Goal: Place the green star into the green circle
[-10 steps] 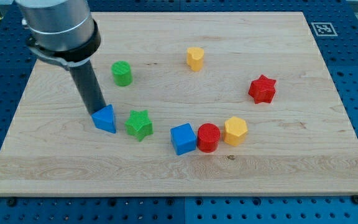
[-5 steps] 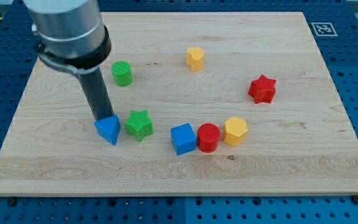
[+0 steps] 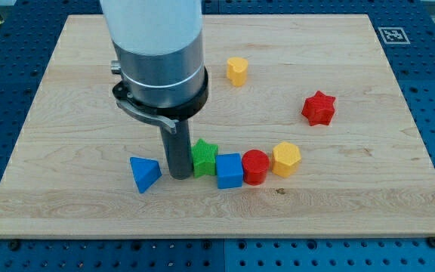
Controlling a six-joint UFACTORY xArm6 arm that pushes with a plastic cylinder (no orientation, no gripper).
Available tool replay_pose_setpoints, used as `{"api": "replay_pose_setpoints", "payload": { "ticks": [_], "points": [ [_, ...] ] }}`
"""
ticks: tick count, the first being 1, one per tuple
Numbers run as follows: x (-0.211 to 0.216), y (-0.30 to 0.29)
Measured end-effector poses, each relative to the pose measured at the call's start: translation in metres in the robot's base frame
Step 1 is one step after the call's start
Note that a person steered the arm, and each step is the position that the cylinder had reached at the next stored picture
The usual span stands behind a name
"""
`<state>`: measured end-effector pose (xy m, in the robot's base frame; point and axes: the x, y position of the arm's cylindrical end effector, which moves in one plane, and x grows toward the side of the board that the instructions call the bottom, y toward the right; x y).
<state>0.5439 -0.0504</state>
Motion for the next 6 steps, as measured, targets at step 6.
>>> {"api": "replay_pose_setpoints", "payload": {
  "ticks": [6],
  "points": [
    [0.0,0.044]
  ]
}}
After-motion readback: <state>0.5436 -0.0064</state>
